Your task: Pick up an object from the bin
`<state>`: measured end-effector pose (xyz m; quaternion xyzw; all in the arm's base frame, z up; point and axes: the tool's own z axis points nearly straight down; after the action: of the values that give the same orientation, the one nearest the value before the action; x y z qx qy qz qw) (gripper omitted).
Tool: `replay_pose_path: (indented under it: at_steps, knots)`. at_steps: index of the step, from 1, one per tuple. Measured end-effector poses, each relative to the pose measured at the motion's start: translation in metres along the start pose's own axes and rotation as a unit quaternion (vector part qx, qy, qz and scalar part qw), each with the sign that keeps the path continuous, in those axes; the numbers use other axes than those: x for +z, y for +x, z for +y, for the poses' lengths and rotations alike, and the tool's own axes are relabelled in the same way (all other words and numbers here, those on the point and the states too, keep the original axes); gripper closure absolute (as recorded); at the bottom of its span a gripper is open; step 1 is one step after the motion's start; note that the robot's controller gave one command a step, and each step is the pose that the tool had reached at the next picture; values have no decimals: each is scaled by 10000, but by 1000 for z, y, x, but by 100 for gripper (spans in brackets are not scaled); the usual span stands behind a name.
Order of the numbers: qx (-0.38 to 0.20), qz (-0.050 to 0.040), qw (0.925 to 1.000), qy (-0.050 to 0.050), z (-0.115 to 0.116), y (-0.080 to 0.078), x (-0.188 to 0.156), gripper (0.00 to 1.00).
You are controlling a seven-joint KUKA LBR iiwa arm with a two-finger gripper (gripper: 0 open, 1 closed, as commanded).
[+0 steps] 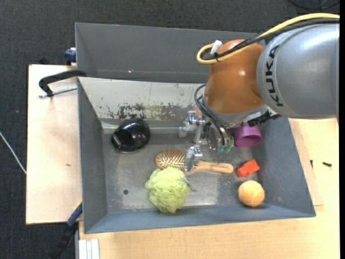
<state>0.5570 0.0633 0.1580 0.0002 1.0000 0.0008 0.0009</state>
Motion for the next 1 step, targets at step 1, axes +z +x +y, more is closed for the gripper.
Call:
replay_pose_path:
  at_steps: [1]
  knots:
    - [1, 0, 10000, -1, 0, 0, 0, 0]
